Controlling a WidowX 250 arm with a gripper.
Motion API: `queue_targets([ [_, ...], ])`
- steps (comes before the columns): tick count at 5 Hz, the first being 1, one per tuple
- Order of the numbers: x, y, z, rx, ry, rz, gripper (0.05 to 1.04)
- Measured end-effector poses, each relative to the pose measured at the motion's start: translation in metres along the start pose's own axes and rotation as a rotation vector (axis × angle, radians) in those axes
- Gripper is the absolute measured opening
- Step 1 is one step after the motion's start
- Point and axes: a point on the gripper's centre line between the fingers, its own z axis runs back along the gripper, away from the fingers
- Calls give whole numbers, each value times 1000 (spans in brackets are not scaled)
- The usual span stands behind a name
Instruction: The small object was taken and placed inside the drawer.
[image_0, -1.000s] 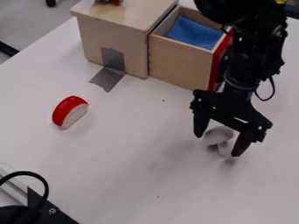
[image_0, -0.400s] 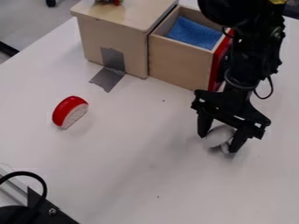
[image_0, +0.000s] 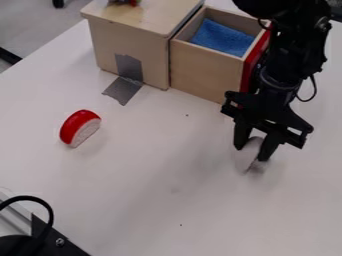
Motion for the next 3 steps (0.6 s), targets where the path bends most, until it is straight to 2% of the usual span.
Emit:
queue_targets([
  [1,1,3,30,11,-43,8,367],
  [2,8,5,60,0,-76,27,365],
  [3,28,16,88,-31,-117,78,364],
])
